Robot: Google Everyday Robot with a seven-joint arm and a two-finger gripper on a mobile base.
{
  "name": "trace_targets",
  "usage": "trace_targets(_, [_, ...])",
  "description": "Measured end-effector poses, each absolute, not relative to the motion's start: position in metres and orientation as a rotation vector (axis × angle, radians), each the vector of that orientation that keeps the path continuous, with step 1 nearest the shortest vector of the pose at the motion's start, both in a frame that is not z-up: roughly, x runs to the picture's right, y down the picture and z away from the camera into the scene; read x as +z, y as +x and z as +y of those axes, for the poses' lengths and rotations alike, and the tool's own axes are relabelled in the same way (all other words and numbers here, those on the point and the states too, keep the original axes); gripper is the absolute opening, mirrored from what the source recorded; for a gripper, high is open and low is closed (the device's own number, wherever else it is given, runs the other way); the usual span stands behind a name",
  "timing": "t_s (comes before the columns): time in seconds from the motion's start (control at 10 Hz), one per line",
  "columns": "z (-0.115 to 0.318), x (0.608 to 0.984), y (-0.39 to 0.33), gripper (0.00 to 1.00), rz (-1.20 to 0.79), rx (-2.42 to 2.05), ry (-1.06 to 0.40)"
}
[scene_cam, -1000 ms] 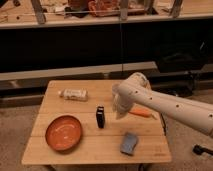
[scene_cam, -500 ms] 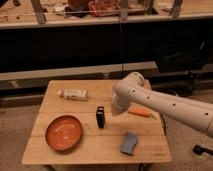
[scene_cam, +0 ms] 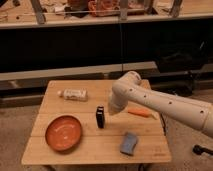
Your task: Knock the eraser over
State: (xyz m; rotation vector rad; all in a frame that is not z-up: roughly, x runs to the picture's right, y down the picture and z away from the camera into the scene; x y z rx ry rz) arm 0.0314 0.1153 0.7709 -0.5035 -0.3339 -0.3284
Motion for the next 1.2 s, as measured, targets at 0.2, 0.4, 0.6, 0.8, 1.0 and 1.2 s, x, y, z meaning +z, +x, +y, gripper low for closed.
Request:
trace_targets(0.2, [0.114,0.772,0.024,0.0,-0.349,-0.339,-0.502])
trace_targets(0.4, [0.112,0.772,0.018,0.0,-0.362,-0.348,-0.499])
trace_targets(0.6, [0.112,0.772,0.014,0.0,-0.375,-0.355,-0.497])
trace_targets(0.8, [0.112,0.773,0.006,0.0,-0.395,-0.364,-0.495])
trace_targets(1.0, [0.112,0.774,0.002,0.0,-0.411,-0.369,-0.494])
trace_targets(1.2, [0.112,0.774,0.001,0.0,-0.423,-0.372,-0.493])
